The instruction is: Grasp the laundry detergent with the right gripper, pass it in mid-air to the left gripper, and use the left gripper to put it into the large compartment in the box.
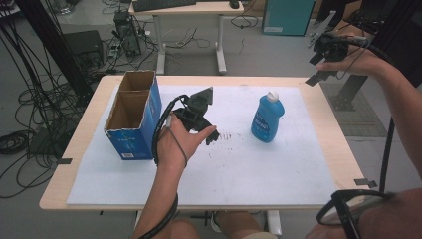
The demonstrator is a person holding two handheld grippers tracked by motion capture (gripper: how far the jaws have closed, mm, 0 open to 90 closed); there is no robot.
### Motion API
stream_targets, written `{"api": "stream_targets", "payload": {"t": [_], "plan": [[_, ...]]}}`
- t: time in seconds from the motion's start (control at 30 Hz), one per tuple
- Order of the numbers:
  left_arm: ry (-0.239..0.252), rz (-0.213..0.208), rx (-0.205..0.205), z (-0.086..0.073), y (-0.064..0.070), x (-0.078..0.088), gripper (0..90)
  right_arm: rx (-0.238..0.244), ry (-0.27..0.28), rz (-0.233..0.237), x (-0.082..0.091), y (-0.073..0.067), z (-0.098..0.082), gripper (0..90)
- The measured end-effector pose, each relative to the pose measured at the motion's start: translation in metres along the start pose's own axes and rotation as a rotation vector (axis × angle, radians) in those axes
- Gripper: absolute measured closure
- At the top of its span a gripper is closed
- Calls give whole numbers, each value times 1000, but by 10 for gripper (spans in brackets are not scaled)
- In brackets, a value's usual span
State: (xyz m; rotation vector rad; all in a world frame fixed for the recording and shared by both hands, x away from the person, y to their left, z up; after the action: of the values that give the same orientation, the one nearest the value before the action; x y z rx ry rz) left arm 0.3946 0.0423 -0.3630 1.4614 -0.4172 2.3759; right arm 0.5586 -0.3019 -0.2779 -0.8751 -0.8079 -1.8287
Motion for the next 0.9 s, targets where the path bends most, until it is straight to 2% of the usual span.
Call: {"api": "stream_targets", "payload": {"t": [0.3,0.5,0.57,0.6,0.9], "plan": [[0,1,-15,-2,4,2,60,12,-3,6,4,-10,0,57],[8,-6,-20,-3,7,7,60,20,-22,9,7,-22,-2,54],[11,-5,-20,-4,7,8,60,17,12,11,8,-25,-1,63],[10,-4,-29,-4,6,9,60,17,12,11,8,-25,-1,63],[19,-3,-28,-12,5,14,60,-13,11,25,-2,-41,-24,56]]}}
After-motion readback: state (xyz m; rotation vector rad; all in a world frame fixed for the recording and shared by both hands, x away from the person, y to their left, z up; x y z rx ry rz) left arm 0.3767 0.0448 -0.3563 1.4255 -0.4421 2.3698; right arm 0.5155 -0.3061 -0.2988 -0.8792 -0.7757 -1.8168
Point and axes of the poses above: each handheld gripper's, and its own axes: x roughly backward along the jaws, z roughly out of its top, y roughly to its right, the point moved 9 cm from there along -x, roughly forward along the jaws, and after that the axes turned 13 degrees about y, right-handed, at the moved point
